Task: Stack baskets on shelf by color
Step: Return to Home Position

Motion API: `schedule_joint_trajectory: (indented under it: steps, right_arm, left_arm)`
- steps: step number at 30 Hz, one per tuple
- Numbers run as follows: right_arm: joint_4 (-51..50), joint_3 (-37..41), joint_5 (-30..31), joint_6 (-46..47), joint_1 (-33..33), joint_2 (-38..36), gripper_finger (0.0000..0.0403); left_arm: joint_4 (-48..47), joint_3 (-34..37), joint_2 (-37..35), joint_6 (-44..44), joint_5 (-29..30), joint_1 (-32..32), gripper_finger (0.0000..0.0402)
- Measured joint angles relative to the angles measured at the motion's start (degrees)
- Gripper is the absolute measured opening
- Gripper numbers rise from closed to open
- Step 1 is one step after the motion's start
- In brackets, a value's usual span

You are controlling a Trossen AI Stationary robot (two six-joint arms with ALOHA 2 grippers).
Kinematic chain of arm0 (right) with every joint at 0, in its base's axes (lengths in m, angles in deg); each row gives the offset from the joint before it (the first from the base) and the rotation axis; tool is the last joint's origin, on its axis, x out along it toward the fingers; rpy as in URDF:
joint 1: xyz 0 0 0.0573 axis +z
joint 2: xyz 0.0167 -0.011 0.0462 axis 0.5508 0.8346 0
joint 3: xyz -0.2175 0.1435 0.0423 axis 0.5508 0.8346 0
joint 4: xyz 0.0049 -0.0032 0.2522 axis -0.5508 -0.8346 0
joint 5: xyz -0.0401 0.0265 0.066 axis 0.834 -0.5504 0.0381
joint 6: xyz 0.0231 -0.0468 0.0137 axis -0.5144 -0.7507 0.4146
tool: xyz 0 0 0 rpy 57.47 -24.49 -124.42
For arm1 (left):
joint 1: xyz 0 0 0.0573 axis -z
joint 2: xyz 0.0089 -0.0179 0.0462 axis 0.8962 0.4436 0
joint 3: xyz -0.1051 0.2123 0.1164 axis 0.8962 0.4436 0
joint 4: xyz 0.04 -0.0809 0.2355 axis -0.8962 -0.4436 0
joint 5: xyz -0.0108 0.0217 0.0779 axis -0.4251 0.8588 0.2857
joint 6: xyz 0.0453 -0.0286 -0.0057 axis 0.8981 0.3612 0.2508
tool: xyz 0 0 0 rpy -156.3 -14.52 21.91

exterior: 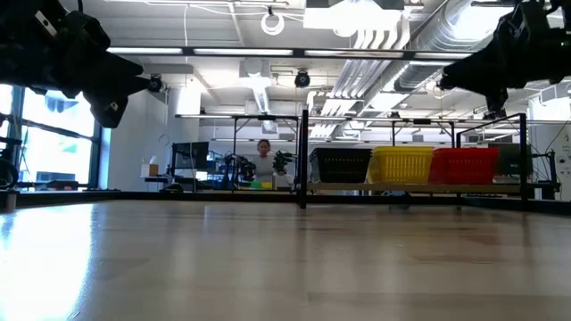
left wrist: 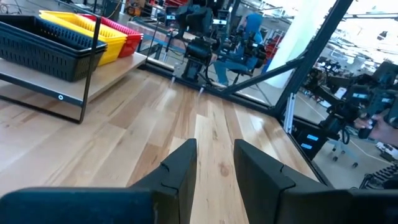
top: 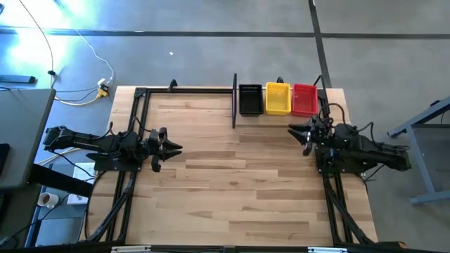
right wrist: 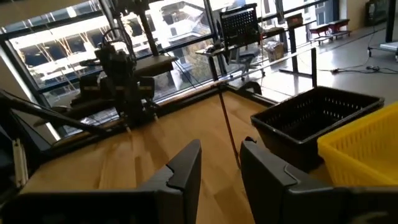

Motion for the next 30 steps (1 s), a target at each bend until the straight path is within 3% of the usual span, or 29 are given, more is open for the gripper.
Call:
schedule_joint_trajectory:
  steps: [7,18,30]
  right_arm:
    - [3.41,6.11,-0.01,0.00,0.00,-0.34,0.0098]
    - [3.66,6.33,-3.93,0.23,0.02,0.32,0.0098]
    - [3.55,6.33,-4.28,-0.66,0.02,0.34,0.0098]
  left_arm:
    - [-0.01,0.00,0.02,0.00,-0.02,0.00,0.0097]
    - [-0.03,0.00,0.02,0.00,0.00,0.00,0.0097]
    - [-0.03,0.00,0.02,0.00,0.00,0.00,0.0097]
